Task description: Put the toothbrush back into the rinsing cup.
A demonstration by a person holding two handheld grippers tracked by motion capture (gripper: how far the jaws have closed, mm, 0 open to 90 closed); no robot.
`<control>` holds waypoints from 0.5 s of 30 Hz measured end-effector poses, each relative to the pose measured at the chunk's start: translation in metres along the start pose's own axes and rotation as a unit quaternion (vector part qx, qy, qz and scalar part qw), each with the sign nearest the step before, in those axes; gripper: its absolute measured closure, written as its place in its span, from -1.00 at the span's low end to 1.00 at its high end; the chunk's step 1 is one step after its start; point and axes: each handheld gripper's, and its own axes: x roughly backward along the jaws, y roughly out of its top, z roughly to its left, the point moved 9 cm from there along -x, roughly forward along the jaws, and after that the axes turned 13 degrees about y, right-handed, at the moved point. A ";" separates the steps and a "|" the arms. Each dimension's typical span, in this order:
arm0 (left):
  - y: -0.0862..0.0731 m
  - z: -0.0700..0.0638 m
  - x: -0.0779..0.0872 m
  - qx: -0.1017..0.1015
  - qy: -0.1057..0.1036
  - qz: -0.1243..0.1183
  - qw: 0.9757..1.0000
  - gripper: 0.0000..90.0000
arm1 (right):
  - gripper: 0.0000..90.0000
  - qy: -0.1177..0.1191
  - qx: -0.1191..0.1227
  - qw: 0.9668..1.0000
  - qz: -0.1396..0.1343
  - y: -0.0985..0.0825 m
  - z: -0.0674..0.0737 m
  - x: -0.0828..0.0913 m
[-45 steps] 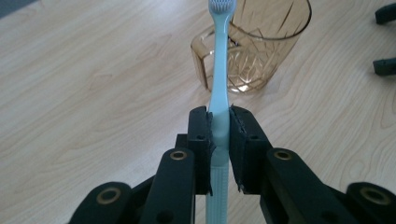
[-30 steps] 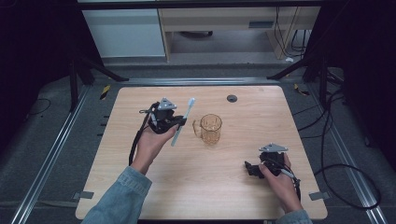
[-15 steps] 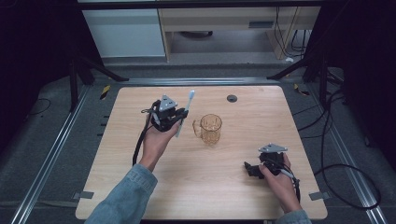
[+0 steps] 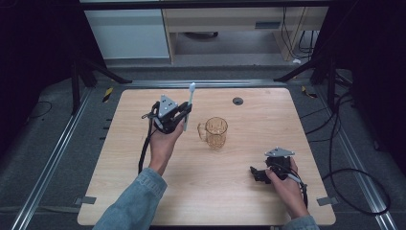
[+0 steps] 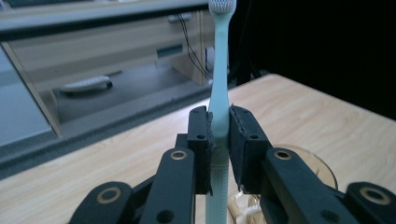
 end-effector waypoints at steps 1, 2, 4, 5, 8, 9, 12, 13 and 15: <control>0.001 0.000 0.000 0.002 0.004 -0.006 1.000 0.75 | -0.99 0.000 0.000 1.000 0.000 0.000 0.000 0.000; 0.001 0.000 -0.001 0.004 0.004 -0.008 1.000 0.75 | -0.99 0.000 0.000 1.000 0.000 0.000 0.000 0.000; 0.001 0.000 -0.002 0.008 0.007 -0.014 1.000 0.75 | -0.99 0.001 0.000 1.000 0.000 0.000 0.000 0.000; 0.001 0.000 -0.002 0.008 0.007 -0.014 1.000 0.75 | -0.99 0.001 0.000 1.000 0.000 0.000 0.000 0.000; 0.002 -0.002 -0.004 0.019 0.008 -0.025 0.999 0.75 | -0.99 0.001 0.001 1.000 0.000 0.000 0.001 0.000; 0.002 -0.002 -0.004 0.019 0.009 -0.027 0.999 0.75 | -0.99 0.000 0.002 1.000 0.000 0.000 0.000 0.000; 0.001 -0.004 -0.003 0.023 0.009 -0.032 0.999 0.75 | -0.99 0.001 0.001 1.000 0.001 0.000 0.001 0.000; 0.001 -0.004 -0.003 0.023 0.009 -0.033 0.999 0.75 | -0.99 0.001 0.002 1.000 0.000 0.000 0.001 0.000; 0.001 -0.005 -0.004 0.024 0.008 -0.036 0.999 0.75 | -0.99 0.000 0.002 1.000 0.000 0.000 0.000 0.000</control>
